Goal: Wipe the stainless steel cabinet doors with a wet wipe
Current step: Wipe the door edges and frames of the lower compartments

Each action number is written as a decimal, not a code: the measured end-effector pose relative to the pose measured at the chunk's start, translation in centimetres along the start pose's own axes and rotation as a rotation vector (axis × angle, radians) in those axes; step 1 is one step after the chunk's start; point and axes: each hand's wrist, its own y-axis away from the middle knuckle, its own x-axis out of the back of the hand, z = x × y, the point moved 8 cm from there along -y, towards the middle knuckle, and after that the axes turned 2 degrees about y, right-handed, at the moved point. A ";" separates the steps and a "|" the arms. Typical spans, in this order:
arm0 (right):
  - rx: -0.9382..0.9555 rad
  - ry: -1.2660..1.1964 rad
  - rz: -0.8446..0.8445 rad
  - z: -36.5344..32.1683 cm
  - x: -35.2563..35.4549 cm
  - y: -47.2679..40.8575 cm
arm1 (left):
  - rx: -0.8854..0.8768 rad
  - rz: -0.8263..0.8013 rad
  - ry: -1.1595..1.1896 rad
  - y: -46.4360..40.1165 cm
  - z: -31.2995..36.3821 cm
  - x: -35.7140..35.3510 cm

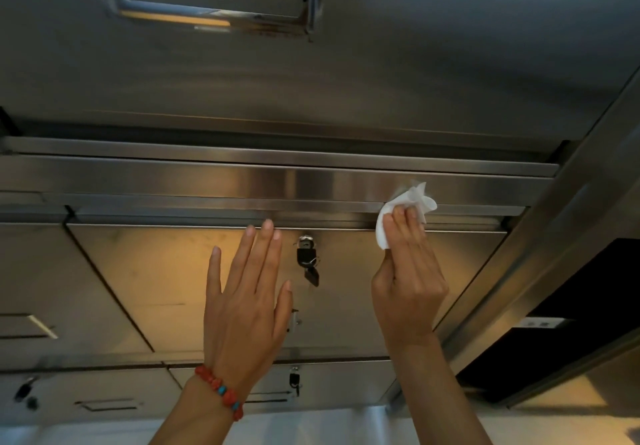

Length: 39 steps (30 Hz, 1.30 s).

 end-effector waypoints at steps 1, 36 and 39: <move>0.002 -0.002 -0.003 -0.5 -0.2 0.1 | 0.006 -0.008 -0.005 0.1 -0.5 0.1; 0.064 -0.119 -0.153 -14.3 -2.9 1.0 | 0.050 -0.066 0.011 2.4 -10.8 5.4; 0.050 -0.146 -0.175 -15.8 -2.9 1.5 | 0.051 -0.044 0.038 2.6 -12.0 6.1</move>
